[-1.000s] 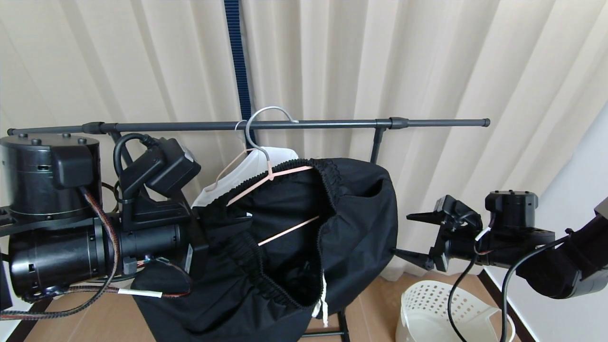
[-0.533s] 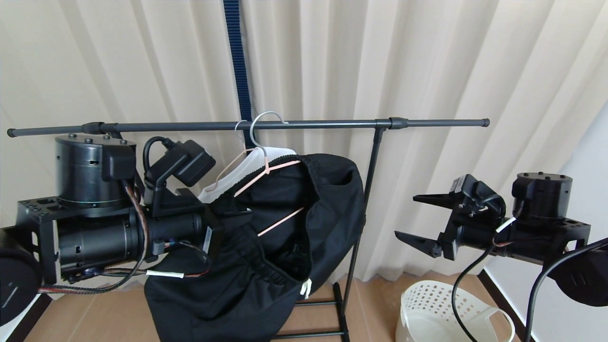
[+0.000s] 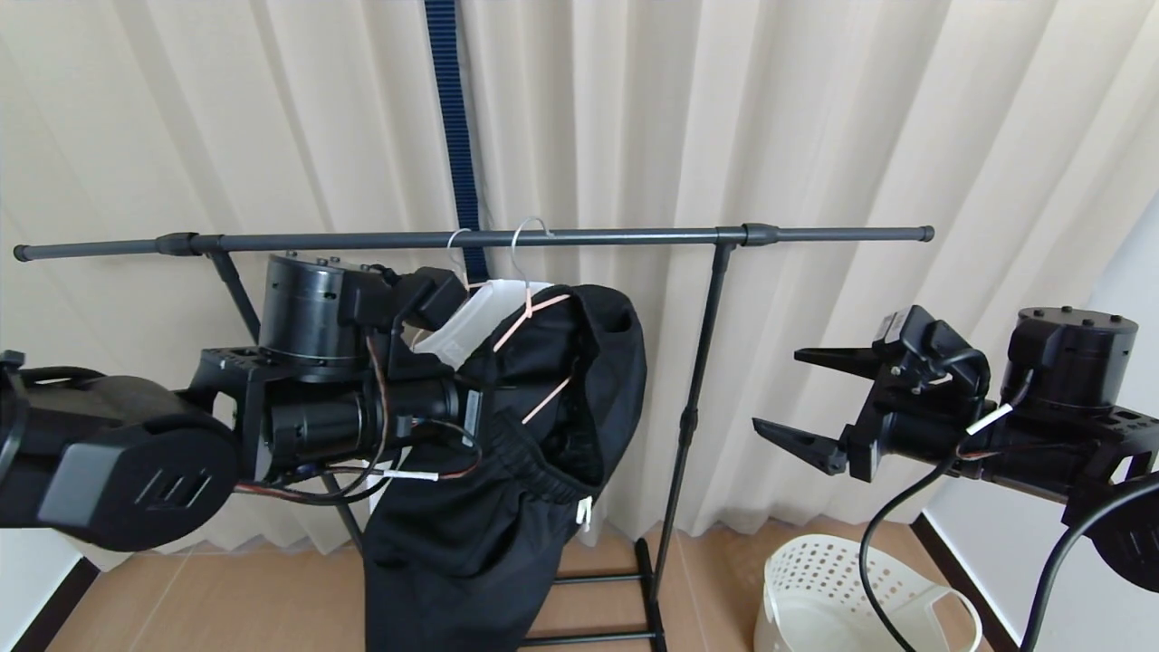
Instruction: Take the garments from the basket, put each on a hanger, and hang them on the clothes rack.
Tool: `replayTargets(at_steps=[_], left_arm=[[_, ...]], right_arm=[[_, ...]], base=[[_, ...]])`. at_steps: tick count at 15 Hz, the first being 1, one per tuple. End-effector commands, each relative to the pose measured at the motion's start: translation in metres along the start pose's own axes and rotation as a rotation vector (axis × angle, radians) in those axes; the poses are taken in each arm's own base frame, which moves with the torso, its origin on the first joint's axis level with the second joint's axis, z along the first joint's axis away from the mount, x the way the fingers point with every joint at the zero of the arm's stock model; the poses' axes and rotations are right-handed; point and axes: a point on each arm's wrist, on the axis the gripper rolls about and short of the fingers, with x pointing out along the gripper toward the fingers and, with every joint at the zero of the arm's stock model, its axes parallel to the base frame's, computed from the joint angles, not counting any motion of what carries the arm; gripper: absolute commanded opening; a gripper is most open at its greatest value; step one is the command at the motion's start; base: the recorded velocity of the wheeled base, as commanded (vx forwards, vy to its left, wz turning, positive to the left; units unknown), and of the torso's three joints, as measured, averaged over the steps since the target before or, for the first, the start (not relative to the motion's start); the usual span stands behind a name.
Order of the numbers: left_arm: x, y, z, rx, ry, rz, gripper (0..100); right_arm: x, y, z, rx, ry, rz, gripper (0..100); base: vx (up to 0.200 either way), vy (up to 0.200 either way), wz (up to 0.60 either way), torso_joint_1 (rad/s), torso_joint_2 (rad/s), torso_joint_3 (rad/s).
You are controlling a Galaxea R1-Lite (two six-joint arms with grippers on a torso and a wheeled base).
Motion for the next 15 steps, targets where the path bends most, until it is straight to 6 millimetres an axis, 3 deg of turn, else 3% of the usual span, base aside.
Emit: replayTargets(at_steps=[1,11,15], left_arm=[[0.026,-0.002,0.003,-0.052,0.028,-0.001,0],[0.086,0.01,0.016,-0.098,0.009,0.009,0],[0.113,0.024,0.015,-0.127,-0.001,0.097,0]], right_arm=[[-0.001,0.0,0.001,-0.003,-0.004,0.0,100],[0.0,0.0,0.0,-0.003,-0.001,-0.001,100],[0.0,0.0,-0.001,0.0,0.003,0.001,100]], base=[[0.0,0.0,0.0,0.0,0.0,0.0],[0.0,0.0,0.0,0.0,0.0,0.0],[0.0,0.0,0.0,0.0,0.0,0.0]])
